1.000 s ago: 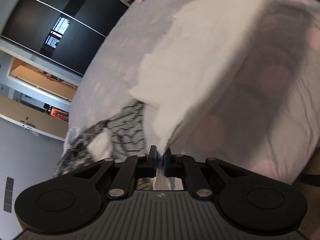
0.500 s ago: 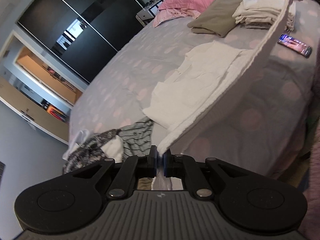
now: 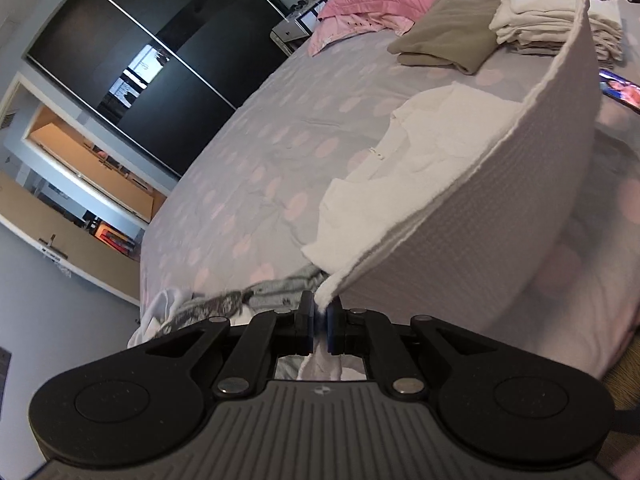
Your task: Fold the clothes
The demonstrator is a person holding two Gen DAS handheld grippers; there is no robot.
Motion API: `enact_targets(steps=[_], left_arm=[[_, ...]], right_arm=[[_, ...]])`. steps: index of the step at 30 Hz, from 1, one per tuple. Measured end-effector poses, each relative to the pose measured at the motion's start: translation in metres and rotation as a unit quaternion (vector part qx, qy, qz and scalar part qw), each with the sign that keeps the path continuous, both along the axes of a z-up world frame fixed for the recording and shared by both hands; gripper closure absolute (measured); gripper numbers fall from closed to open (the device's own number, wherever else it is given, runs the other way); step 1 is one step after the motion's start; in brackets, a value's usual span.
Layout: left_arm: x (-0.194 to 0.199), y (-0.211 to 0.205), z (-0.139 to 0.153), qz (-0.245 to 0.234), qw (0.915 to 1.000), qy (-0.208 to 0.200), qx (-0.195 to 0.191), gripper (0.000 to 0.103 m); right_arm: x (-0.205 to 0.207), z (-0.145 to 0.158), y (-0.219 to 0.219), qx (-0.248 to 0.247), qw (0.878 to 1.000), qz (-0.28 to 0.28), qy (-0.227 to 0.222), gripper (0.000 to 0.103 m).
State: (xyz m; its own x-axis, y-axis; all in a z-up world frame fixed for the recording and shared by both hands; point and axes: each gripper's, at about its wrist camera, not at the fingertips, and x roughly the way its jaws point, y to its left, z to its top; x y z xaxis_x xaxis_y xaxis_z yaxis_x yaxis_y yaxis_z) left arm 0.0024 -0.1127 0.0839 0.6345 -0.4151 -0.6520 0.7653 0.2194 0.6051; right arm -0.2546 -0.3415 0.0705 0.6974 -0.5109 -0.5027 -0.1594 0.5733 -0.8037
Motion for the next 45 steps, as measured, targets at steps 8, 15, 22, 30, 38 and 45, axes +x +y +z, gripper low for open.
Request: enact_targets(steps=[8, 15, 22, 30, 38, 45], left_arm=[[0.090, -0.068, -0.014, 0.017, 0.9993, 0.010, 0.033, 0.099], [0.166, -0.126, -0.040, 0.054, 0.9978, 0.001, 0.039, 0.100], [0.227, -0.177, -0.095, 0.101, 0.9920, 0.031, 0.068, 0.100], [0.258, -0.206, -0.143, 0.170, 0.9831, 0.045, 0.052, 0.099], [0.264, -0.207, -0.154, 0.227, 0.9716, 0.066, 0.017, 0.076], [0.268, -0.189, -0.123, 0.237, 0.9676, 0.079, -0.039, 0.075]], right_arm=[[0.094, -0.004, -0.063, 0.021, 0.999, -0.029, -0.007, 0.099], [0.189, -0.020, -0.117, 0.016, 0.998, -0.060, -0.019, 0.099], [0.274, -0.063, -0.167, 0.046, 0.993, -0.106, -0.013, 0.099], [0.319, -0.134, -0.197, 0.058, 0.986, -0.157, 0.016, 0.099], [0.324, -0.154, -0.200, 0.088, 0.975, -0.203, -0.004, 0.066], [0.316, -0.124, -0.210, 0.127, 0.958, -0.255, -0.037, 0.063]])
